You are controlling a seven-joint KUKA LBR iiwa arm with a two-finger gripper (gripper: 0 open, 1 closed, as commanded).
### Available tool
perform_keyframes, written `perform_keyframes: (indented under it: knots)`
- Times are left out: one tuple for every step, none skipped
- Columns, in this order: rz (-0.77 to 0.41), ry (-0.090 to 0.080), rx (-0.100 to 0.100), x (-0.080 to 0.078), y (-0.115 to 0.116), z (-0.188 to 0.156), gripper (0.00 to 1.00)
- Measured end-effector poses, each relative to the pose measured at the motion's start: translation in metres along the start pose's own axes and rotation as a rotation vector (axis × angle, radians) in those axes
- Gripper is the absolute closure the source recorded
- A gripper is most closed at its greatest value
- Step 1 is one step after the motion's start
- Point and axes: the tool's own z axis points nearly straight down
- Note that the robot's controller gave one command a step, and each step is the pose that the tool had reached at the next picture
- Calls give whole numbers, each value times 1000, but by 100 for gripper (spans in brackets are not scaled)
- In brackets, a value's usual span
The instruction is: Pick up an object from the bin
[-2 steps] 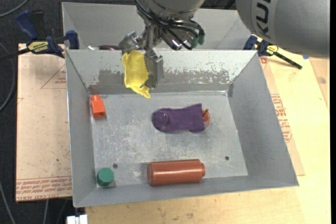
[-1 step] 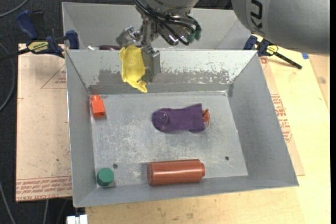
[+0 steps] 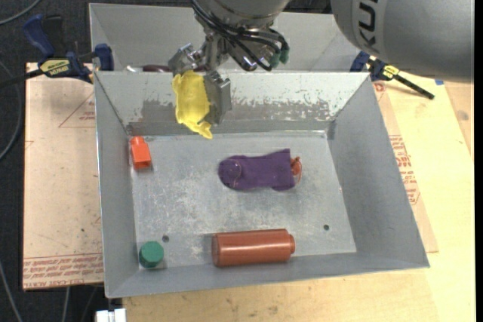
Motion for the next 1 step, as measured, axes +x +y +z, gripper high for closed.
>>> perform_keyframes:
  knots:
    - [2, -14, 3, -19, 1, -10, 0]
